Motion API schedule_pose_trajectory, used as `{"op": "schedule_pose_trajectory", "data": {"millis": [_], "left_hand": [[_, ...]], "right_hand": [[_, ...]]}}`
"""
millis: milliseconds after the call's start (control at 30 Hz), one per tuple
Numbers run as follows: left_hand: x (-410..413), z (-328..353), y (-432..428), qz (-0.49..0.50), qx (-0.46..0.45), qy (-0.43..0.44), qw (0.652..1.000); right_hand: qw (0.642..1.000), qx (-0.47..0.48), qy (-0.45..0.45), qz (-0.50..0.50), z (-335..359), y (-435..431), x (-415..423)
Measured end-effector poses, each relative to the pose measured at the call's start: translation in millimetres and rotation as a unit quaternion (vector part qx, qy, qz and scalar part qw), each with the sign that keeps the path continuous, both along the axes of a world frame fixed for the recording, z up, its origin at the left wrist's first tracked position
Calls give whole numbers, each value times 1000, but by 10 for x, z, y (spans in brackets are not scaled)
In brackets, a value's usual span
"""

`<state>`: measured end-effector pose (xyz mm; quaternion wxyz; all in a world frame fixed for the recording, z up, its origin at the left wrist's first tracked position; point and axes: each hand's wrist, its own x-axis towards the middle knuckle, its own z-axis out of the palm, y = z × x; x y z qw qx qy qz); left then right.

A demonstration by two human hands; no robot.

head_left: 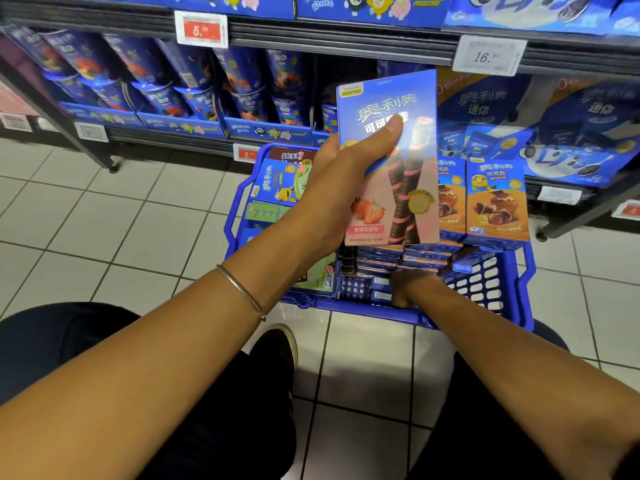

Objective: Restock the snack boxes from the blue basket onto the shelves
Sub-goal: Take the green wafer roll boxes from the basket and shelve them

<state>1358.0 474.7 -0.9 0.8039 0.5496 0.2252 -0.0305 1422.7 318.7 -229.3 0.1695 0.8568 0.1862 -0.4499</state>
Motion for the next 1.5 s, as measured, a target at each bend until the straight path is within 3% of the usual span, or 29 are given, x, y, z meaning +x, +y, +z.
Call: {"op": "schedule_pose_trajectory", "data": {"millis": [267,533,667,800,1033,1133,1300,1367,1500], "left_hand": [[-43,-74,12,-2,-3,4,1000],[-69,-100,17,2,-5,1,1000],[-70,-92,35,-2,-8,3,1000],[-51,-70,29,-8,-8,2,1000],[8,-12,-8,-11,2,-14,1000],[63,-3,-27,-12,11,-19,1000],[129,119,-64,-21,6,-14,1000],[168,169,-35,-23,-4,-23,999],[208,296,116,-55,-51,-70,995]], "right_hand": [[972,-77,-88,202,-63,101,-60],[959,-53,-121,250,-60,64,-85],[968,-7,-129,214,6,16,-62],[985,64,-116,110,191,-43,-73],[960,240,-138,-37,735,-266,-250],[914,367,-117,-126,1001,-398,-307],[742,605,-50,-285,1288,-614,-400],[682,658,-27,-318,1335,-673,-393],[599,707,-34,-374,1438,-739,-361]]}}
